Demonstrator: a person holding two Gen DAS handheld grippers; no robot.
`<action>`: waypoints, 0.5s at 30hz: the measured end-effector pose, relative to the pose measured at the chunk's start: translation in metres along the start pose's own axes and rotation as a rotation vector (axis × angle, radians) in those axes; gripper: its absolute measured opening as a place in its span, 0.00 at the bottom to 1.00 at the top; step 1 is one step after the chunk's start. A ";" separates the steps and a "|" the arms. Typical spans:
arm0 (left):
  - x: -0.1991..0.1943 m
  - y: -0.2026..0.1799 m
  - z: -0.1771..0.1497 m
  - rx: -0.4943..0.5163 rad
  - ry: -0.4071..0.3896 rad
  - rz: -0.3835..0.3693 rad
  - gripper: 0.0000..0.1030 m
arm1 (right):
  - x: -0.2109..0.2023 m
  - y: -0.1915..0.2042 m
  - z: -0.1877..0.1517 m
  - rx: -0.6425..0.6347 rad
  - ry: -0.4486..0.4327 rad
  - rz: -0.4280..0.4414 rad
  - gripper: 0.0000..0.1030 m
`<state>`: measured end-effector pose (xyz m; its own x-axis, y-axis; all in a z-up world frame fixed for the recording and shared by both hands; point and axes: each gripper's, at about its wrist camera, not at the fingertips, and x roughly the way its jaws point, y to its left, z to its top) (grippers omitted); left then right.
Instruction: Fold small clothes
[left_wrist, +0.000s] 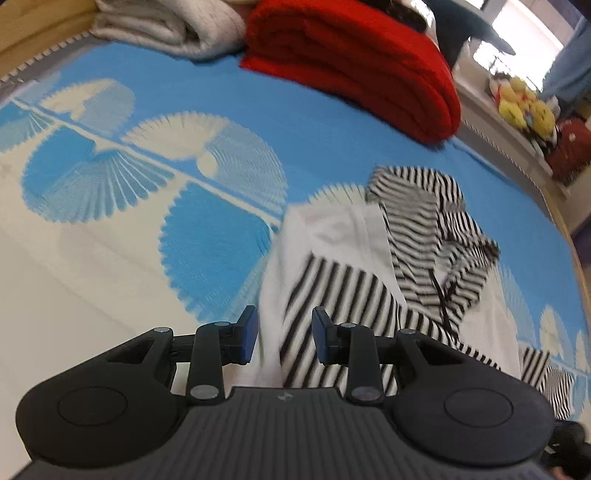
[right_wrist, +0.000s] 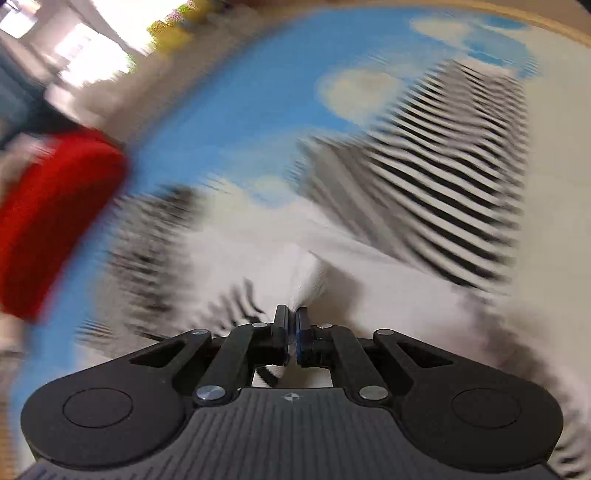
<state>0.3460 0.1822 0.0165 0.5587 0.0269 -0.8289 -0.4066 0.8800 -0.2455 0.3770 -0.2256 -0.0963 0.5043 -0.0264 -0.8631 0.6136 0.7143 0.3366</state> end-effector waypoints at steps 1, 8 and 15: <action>0.003 -0.001 -0.002 -0.003 0.016 -0.007 0.33 | 0.002 -0.004 0.000 0.012 -0.006 -0.024 0.06; 0.032 -0.015 -0.024 0.030 0.143 -0.084 0.33 | 0.010 -0.006 0.009 0.067 0.051 0.048 0.28; 0.074 0.001 -0.056 0.101 0.309 0.028 0.18 | 0.032 -0.020 0.015 0.150 0.119 0.082 0.24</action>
<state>0.3461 0.1579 -0.0730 0.2961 -0.0800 -0.9518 -0.3367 0.9238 -0.1824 0.3902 -0.2511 -0.1248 0.4860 0.1166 -0.8661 0.6620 0.5980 0.4519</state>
